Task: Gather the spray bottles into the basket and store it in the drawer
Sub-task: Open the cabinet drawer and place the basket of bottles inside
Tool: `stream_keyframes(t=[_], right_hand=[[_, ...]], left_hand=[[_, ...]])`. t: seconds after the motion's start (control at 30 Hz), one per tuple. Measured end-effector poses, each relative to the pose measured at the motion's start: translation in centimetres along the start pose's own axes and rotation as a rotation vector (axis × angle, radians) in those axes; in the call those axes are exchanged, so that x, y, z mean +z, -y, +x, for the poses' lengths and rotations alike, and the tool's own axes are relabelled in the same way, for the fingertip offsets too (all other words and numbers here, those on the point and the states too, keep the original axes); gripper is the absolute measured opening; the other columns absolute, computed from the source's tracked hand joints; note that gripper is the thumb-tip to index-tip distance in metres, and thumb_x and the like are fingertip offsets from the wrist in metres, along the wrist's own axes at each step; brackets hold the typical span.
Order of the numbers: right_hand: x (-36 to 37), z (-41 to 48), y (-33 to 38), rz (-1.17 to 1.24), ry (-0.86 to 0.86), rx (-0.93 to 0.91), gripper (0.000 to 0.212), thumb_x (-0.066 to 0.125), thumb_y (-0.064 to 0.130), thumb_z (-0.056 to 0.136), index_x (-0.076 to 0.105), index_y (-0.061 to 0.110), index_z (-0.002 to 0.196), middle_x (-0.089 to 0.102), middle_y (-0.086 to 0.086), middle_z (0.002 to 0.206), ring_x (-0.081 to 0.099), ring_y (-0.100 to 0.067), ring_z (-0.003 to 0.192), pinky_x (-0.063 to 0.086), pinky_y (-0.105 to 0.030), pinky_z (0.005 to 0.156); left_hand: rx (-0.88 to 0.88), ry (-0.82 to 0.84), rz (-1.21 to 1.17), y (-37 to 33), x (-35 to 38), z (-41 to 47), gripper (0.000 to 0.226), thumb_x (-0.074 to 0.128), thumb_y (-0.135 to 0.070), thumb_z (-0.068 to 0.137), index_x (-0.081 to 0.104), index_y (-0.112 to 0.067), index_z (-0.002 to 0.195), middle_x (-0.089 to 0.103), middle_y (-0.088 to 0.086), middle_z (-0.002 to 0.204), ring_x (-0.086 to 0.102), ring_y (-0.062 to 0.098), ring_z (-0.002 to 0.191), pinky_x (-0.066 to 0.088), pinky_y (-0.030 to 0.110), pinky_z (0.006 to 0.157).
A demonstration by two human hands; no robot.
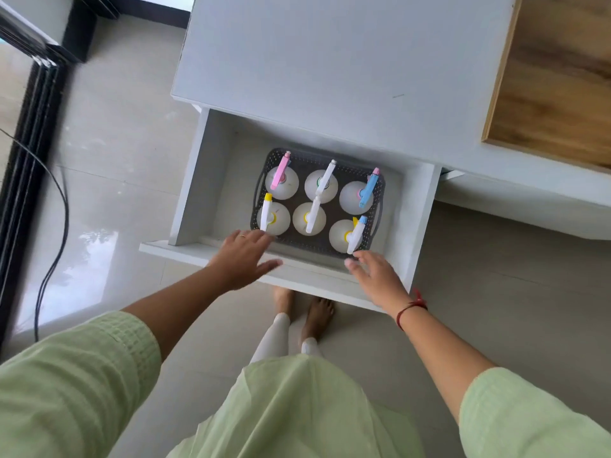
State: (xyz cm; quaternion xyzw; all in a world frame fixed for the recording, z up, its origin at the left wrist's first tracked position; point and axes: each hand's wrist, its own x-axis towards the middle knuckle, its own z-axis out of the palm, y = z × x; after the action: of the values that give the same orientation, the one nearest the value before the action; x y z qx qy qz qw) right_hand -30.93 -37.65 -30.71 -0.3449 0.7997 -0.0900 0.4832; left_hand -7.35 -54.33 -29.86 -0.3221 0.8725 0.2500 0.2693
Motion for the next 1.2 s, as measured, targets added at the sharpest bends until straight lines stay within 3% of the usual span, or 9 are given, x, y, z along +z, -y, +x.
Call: stream_keyframes(t=[0.1, 0.17, 0.3, 0.47, 0.57, 0.67, 0.8, 0.93, 1.2], right_hand=[[2.3, -2.1, -0.4, -0.287, 0.066, -0.240, 0.065, 0.051, 0.058, 0.086, 0.045, 0.018, 0.136, 0.049, -0.006, 0.134, 0.044, -0.026, 0.125, 0.040, -0.039, 0.103], [3.9, -2.8, -1.0, -0.420, 0.147, -0.315, 0.074, 0.054, 0.061, 0.082, 0.035, 0.022, 0.142, 0.042, -0.002, 0.141, 0.039, -0.024, 0.129, 0.040, -0.039, 0.103], [6.1, -3.0, -2.2, -0.530, 0.095, -0.305, 0.064, 0.052, 0.021, 0.091, 0.023, 0.023, 0.148, 0.039, 0.000, 0.141, 0.042, -0.020, 0.129, 0.040, -0.031, 0.101], [5.4, -1.9, -3.1, -0.592, 0.051, -0.347, 0.067, 0.040, -0.003, 0.087, 0.026, 0.021, 0.148, 0.046, -0.004, 0.133, 0.050, -0.025, 0.116, 0.044, -0.033, 0.093], [5.1, -1.5, -2.9, -0.648, 0.040, -0.366, 0.067, 0.037, -0.005, 0.085, 0.031, 0.021, 0.146, 0.048, -0.004, 0.133, 0.050, -0.027, 0.112, 0.045, -0.035, 0.089], [4.4, -0.9, -2.1, -0.668, -0.051, -0.334, 0.058, 0.039, -0.001, 0.086, 0.041, 0.022, 0.140, 0.053, -0.004, 0.126, 0.053, -0.029, 0.107, 0.045, -0.038, 0.083], [2.3, 0.5, -0.6, -0.705, -0.151, -0.241, 0.043, 0.050, 0.005, 0.086, 0.052, 0.023, 0.125, 0.056, -0.004, 0.114, 0.055, -0.028, 0.100, 0.042, -0.036, 0.075], [-0.2, 2.3, 0.5, -0.657, -0.186, -0.176, 0.027, 0.060, 0.017, 0.086, 0.053, 0.016, 0.113, 0.059, -0.005, 0.107, 0.056, -0.028, 0.099, 0.045, -0.037, 0.079], [-4.0, 5.4, 2.8, -0.556, -0.263, -0.122, 0.007, 0.047, 0.009, 0.094, 0.053, 0.012, 0.094, 0.061, -0.008, 0.096, 0.060, -0.029, 0.086, 0.049, -0.038, 0.070]], left_hand=[[0.225, 0.051, 0.297, 0.1, 1.6, -1.1, 0.089, 0.040, -0.071, 0.083, 0.019, -0.020, 0.151, 0.026, 0.005, 0.158, 0.021, 0.025, 0.148, 0.011, 0.053, 0.119], [0.247, 0.040, 0.405, -0.1, 3.0, -1.5, 0.086, 0.053, -0.054, 0.088, 0.010, -0.019, 0.153, 0.020, 0.009, 0.161, 0.015, 0.029, 0.150, 0.007, 0.056, 0.119], [0.089, -0.068, 0.440, -1.1, 4.5, -1.7, 0.082, 0.059, -0.037, 0.090, 0.009, -0.021, 0.153, 0.022, 0.012, 0.160, 0.019, 0.031, 0.148, 0.008, 0.065, 0.114], [0.001, -0.188, 0.536, -0.9, 5.4, -1.5, 0.097, 0.070, -0.054, 0.074, 0.019, -0.025, 0.151, 0.028, 0.009, 0.158, 0.029, 0.028, 0.145, 0.019, 0.069, 0.108], [0.004, -0.189, 0.522, -0.7, 5.3, -0.6, 0.103, 0.065, -0.051, 0.081, -0.009, -0.025, 0.150, -0.002, 0.011, 0.161, 0.010, 0.032, 0.150, 0.000, 0.071, 0.107], [-0.034, -0.228, 0.503, -1.2, 4.4, 0.3, 0.107, 0.066, -0.048, 0.082, -0.015, -0.026, 0.148, -0.017, 0.011, 0.155, 0.004, 0.033, 0.150, -0.005, 0.070, 0.105], [-0.035, -0.401, 0.560, -1.7, 1.9, 2.1, 0.114, 0.082, -0.045, 0.064, 0.012, -0.026, 0.152, 0.015, 0.011, 0.159, 0.026, 0.033, 0.145, 0.014, 0.069, 0.105], [0.059, -0.496, 0.665, -1.5, -0.6, 4.7, 0.120, 0.084, -0.031, 0.061, 0.004, -0.028, 0.151, 0.007, 0.011, 0.159, 0.018, 0.029, 0.147, 0.020, 0.069, 0.106], [0.152, -0.564, 0.790, -2.1, -5.2, 9.2, 0.105, 0.071, -0.010, 0.065, 0.010, -0.031, 0.148, 0.024, 0.003, 0.158, 0.035, 0.024, 0.143, 0.035, 0.063, 0.104]])
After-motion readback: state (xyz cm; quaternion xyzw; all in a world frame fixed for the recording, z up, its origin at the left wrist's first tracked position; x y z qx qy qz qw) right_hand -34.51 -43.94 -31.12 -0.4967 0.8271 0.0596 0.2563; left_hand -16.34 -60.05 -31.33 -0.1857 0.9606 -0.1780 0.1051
